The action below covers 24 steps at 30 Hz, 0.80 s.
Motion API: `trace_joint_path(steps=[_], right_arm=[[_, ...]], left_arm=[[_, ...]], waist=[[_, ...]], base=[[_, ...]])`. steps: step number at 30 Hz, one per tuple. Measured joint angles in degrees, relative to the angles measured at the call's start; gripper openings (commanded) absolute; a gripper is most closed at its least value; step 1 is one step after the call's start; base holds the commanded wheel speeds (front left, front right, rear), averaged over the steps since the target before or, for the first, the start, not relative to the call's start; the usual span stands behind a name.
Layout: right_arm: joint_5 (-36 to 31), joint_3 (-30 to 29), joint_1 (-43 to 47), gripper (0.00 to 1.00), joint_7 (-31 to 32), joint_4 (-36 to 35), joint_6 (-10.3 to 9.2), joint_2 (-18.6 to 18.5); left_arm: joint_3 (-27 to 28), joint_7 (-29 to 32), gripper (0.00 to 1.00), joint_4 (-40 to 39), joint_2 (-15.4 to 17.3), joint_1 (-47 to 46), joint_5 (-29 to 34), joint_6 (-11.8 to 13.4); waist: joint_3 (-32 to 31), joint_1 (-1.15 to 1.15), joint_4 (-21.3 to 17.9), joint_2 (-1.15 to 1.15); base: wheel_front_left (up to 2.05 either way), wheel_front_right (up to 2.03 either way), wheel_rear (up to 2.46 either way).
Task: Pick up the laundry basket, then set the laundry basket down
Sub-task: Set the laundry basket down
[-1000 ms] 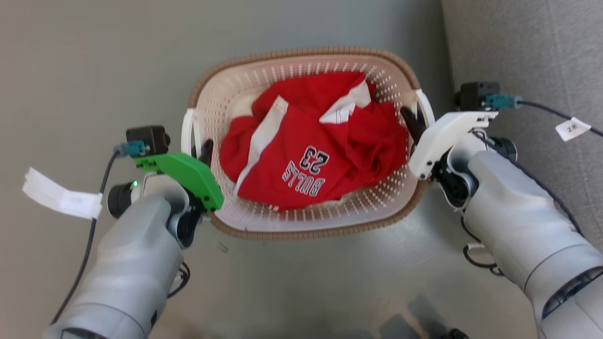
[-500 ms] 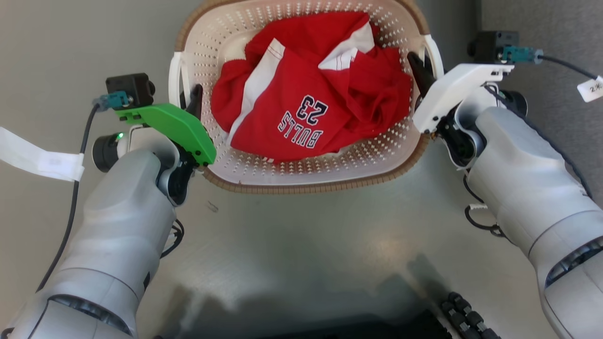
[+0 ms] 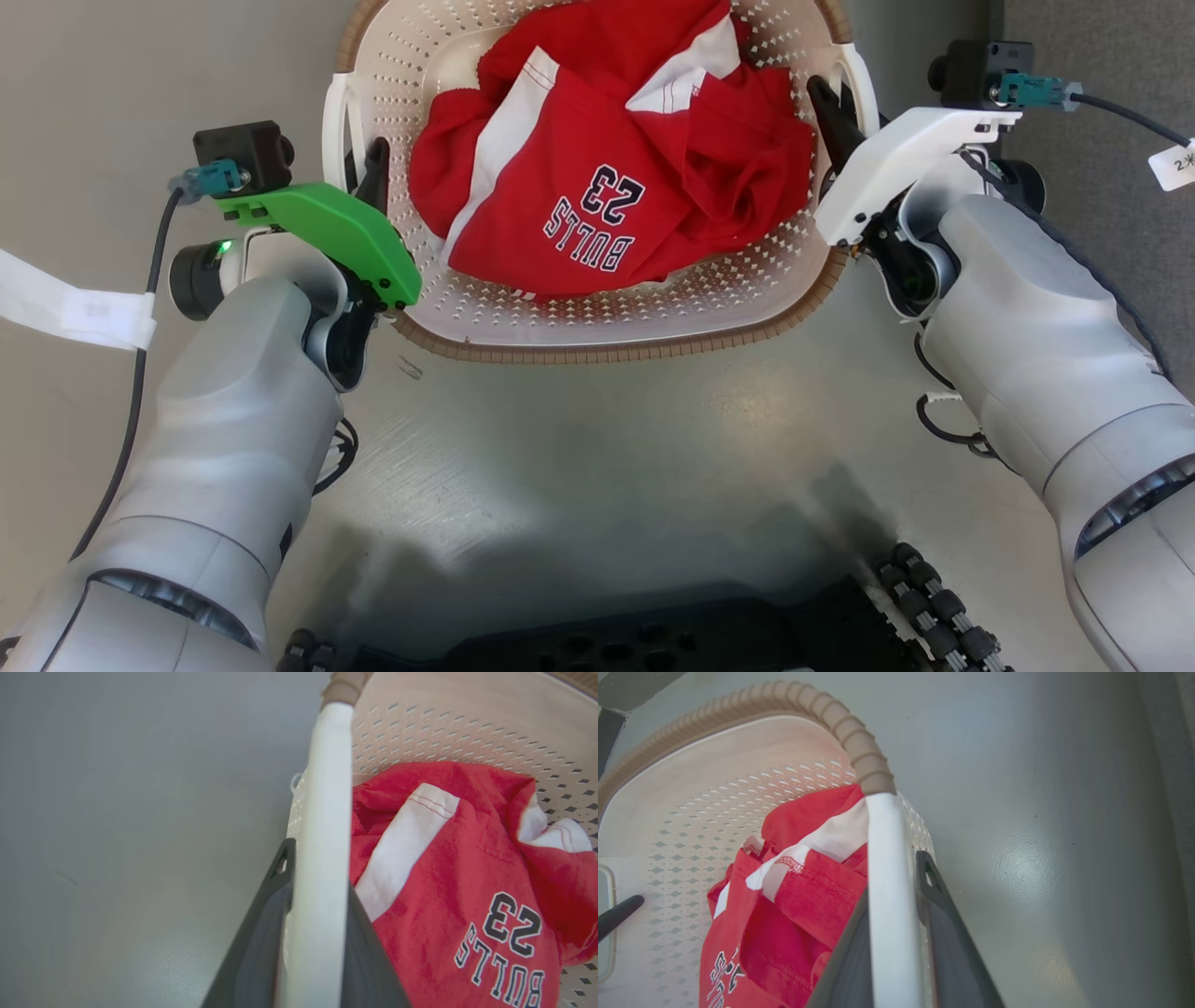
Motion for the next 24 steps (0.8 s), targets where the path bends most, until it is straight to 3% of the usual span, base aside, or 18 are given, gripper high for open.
trace_joint_path(steps=[24], right_arm=[[-0.6, -0.2, -1.6, 0.0, -2.1, 0.7, 0.3, 0.2]], left_arm=[[0.6, -1.3, 0.0, -0.1, 0.0, -1.7, 1.9, -0.1]], waist=[[2.8, -0.01, 0.0, 0.0]], base=[[0.0, 0.0, 0.0]])
